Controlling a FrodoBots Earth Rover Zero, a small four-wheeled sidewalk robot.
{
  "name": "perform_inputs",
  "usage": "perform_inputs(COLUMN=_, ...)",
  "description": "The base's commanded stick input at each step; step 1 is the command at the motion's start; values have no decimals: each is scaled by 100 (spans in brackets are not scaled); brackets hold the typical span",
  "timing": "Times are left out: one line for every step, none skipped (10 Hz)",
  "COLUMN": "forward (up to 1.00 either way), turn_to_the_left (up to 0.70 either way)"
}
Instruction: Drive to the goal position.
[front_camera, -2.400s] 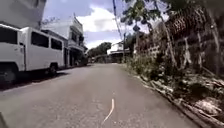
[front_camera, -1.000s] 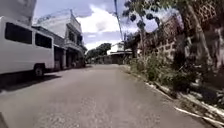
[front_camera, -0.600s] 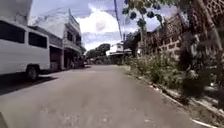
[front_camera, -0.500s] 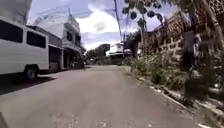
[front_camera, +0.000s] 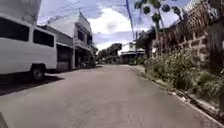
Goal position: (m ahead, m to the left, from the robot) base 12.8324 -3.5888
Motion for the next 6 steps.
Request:
perform_inputs(forward=85, turn_to_the_left=0)
perform_inputs(forward=85, turn_to_the_left=0)
perform_inputs(forward=85, turn_to_the_left=0)
perform_inputs(forward=85, turn_to_the_left=0)
perform_inputs(forward=85, turn_to_the_left=0)
perform_inputs(forward=85, turn_to_the_left=0)
